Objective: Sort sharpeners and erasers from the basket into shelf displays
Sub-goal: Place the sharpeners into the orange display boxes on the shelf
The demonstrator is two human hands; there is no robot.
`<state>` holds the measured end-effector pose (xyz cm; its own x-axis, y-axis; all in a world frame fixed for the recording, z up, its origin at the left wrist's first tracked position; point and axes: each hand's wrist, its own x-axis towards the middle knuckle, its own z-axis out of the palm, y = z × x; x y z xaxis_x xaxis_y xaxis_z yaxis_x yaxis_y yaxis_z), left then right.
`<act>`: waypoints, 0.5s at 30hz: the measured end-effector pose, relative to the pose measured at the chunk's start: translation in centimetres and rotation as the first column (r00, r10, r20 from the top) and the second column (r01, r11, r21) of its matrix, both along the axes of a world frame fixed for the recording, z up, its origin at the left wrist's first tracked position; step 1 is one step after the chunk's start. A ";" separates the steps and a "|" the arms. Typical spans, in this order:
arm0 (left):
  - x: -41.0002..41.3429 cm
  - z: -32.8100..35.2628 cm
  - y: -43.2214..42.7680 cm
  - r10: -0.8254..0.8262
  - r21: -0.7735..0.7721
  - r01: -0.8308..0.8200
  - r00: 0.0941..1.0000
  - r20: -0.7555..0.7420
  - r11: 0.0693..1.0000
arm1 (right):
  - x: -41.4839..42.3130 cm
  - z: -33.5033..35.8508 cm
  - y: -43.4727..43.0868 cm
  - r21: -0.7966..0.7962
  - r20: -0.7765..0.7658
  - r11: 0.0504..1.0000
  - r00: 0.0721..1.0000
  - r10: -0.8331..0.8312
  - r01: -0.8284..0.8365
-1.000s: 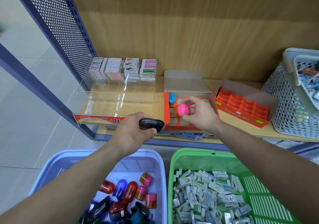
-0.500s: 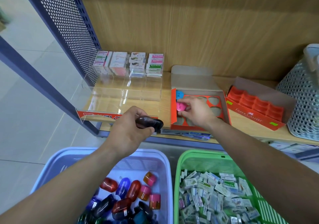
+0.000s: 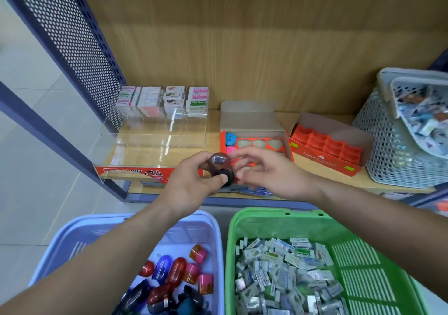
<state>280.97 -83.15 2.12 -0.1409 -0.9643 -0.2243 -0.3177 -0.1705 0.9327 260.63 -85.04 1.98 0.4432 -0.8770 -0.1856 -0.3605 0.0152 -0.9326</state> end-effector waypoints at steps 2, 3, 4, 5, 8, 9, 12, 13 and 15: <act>-1.4 0.5 0.4 0.008 -0.005 -0.008 0.999 -0.043 1.000 | -0.6 0.5 1.3 -0.029 0.006 0.999 1.000 0.018 -0.018; -2.0 0.9 0.6 0.020 0.008 -0.019 0.997 -0.077 1.000 | -1.1 0.7 1.7 -0.043 0.004 0.999 1.000 0.002 -0.002; -2.7 1.2 0.9 0.030 0.023 -0.027 0.992 -0.119 0.999 | -1.8 0.9 2.0 -0.044 0.006 0.999 1.000 -0.020 0.020; -3.3 1.5 1.2 0.031 0.035 -0.026 0.987 -0.157 0.999 | -2.5 1.2 2.4 -0.035 0.017 0.999 0.999 -0.039 0.040; -5.2 1.6 2.0 0.009 0.040 0.000 0.978 -0.210 0.999 | -4.6 1.9 3.2 -0.025 0.046 0.996 0.995 -0.086 0.087; -5.9 1.5 2.1 -0.006 0.037 0.014 0.978 -0.208 0.999 | -5.4 1.9 3.5 -0.010 0.065 0.994 0.992 -0.105 0.106; -8.5 0.6 1.0 -0.056 0.007 0.058 0.986 -0.157 0.998 | -8.2 1.6 3.5 0.071 0.108 0.969 0.964 -0.241 0.235; -9.5 0.0 0.3 -0.081 -0.016 0.080 0.991 -0.107 0.997 | -9.4 1.3 3.3 0.081 0.110 0.950 0.945 -0.309 0.301; -11.6 -1.6 -1.5 -0.135 -0.072 0.137 0.990 0.026 0.988 | -11.9 0.8 2.6 0.069 0.092 0.900 0.895 -0.436 0.431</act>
<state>269.34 -84.66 0.47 -0.2681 -0.9504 -0.1579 -0.3527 -0.0557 0.9341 248.68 -82.41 2.76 0.0397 -0.9783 -0.2035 -0.2107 0.1909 -0.9587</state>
